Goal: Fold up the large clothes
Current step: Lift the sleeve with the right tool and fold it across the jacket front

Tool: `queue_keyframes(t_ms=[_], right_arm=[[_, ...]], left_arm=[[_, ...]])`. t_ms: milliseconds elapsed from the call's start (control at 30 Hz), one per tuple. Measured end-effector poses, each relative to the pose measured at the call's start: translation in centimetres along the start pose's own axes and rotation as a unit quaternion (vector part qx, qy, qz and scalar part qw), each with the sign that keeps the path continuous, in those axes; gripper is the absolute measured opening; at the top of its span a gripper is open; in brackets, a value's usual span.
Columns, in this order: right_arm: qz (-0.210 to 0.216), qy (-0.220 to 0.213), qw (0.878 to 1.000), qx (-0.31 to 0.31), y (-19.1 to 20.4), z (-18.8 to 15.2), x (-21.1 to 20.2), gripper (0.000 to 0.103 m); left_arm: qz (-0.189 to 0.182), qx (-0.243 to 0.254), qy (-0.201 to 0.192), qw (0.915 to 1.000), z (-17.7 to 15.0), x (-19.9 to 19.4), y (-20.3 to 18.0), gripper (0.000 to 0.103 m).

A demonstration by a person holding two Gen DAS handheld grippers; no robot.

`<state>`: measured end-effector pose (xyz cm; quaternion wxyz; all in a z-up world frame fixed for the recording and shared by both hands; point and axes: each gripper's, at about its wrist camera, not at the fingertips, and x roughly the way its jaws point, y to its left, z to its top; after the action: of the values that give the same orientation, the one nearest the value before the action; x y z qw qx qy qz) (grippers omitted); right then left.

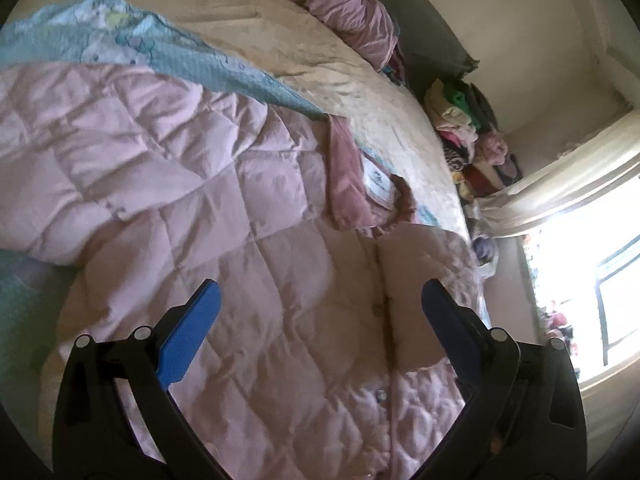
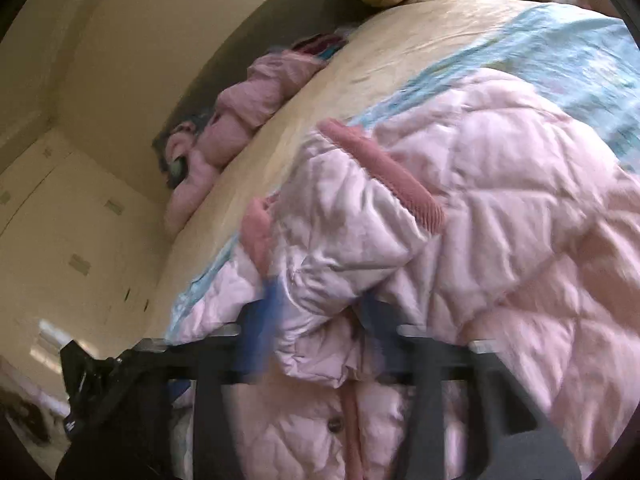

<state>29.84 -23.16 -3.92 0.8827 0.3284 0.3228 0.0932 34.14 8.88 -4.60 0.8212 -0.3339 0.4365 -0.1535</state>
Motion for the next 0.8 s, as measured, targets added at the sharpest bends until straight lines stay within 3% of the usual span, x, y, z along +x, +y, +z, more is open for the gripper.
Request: queue_keyframes(t_ms=[100, 200, 400, 567, 667, 733, 800], right_arm=[[0.010, -0.006, 0.995, -0.095, 3.7, -0.7, -0.2, 0.024], [0.018, 0.016, 0.987, -0.160, 6.5, -2.3, 0.8, 0.019], [0.007, 0.078, 0.968, -0.239, 9.5, -6.2, 3.5, 0.018], [0.002, 0.127, 0.951, -0.283, 11.0, -8.7, 5.7, 0.022], [0.020, 0.155, 0.946, -0.285, 11.2, -9.5, 5.3, 0.035], [0.035, 0.170, 0.946, -0.275, 11.0, -9.6, 4.6, 0.060], [0.030, 0.167, 0.945, -0.280, 10.7, -9.2, 3.7, 0.063]], left_arm=[[-0.034, -0.017, -0.004, 0.9993, 0.1, -0.4, 0.1, 0.094], [-0.051, -0.025, -0.014, 0.9983, 0.3, -0.8, 0.3, 0.094], [-0.067, -0.044, -0.016, 0.9966, 0.3, -0.7, 1.1, 0.094], [-0.075, -0.053, 0.006, 0.9957, 0.0, 0.7, 1.4, 0.094], [-0.064, -0.045, 0.013, 0.9969, -0.2, 1.4, 1.3, 0.094], [-0.040, -0.030, 0.017, 0.9986, -0.5, 2.1, 1.1, 0.094], [-0.041, -0.028, 0.026, 0.9984, -0.9, 2.8, 1.2, 0.094]])
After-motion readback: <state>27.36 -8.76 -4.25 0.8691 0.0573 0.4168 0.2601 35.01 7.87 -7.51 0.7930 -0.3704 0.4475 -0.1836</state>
